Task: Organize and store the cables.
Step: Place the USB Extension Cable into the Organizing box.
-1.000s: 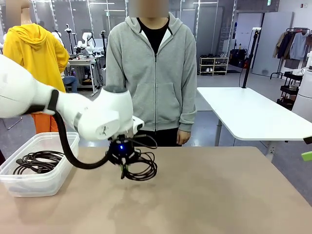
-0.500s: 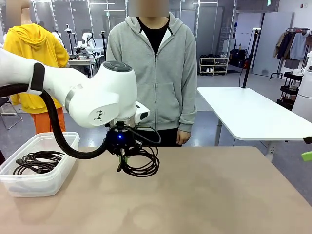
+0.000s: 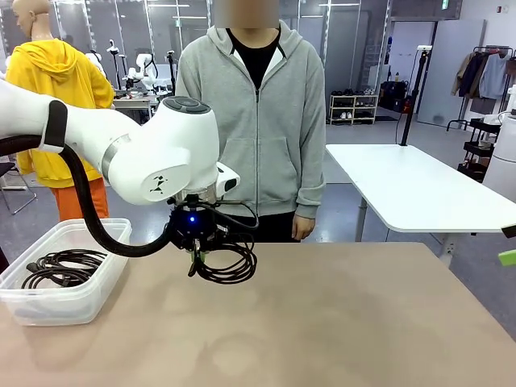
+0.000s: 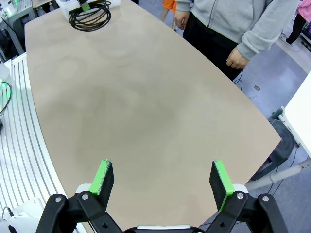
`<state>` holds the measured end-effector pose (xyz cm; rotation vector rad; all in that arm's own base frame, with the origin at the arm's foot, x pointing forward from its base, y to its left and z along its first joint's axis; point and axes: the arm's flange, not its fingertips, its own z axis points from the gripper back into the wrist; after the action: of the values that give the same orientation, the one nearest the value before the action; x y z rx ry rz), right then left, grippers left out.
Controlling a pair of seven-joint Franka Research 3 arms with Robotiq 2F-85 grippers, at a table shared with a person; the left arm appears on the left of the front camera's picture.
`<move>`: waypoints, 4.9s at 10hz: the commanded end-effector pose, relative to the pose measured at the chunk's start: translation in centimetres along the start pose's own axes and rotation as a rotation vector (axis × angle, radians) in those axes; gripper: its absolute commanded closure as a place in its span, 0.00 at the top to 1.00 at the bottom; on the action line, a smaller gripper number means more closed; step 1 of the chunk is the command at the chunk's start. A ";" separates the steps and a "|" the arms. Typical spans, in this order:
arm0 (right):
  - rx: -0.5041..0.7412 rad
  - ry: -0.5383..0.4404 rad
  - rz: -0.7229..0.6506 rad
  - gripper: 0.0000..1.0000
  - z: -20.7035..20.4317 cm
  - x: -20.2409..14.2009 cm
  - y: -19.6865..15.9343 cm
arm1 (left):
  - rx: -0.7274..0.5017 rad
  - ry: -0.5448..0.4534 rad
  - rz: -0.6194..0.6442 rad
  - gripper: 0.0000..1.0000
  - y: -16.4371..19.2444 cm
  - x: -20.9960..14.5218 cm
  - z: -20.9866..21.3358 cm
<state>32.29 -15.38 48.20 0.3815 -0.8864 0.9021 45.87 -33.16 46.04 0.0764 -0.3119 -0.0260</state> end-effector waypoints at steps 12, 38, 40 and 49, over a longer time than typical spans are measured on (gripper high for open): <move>0.004 -0.014 0.019 1.00 -0.1 -0.2 -0.1 | -0.005 -0.024 0.058 0.14 34.7 3.5 1.5; 0.004 -0.014 0.019 1.00 -0.1 -0.2 -0.1 | 0.060 0.044 0.207 1.00 37.2 5.6 -7.0; 0.004 -0.014 0.019 1.00 -0.1 -0.2 -0.1 | 0.060 0.044 0.207 1.00 37.2 5.6 -7.0; 0.004 -0.014 0.019 1.00 -0.1 -0.2 -0.1 | 0.060 0.044 0.207 1.00 37.2 5.6 -7.0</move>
<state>32.26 -15.39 48.12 0.3840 -0.8845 0.9044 53.78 4.15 44.01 0.0868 -0.2719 0.1834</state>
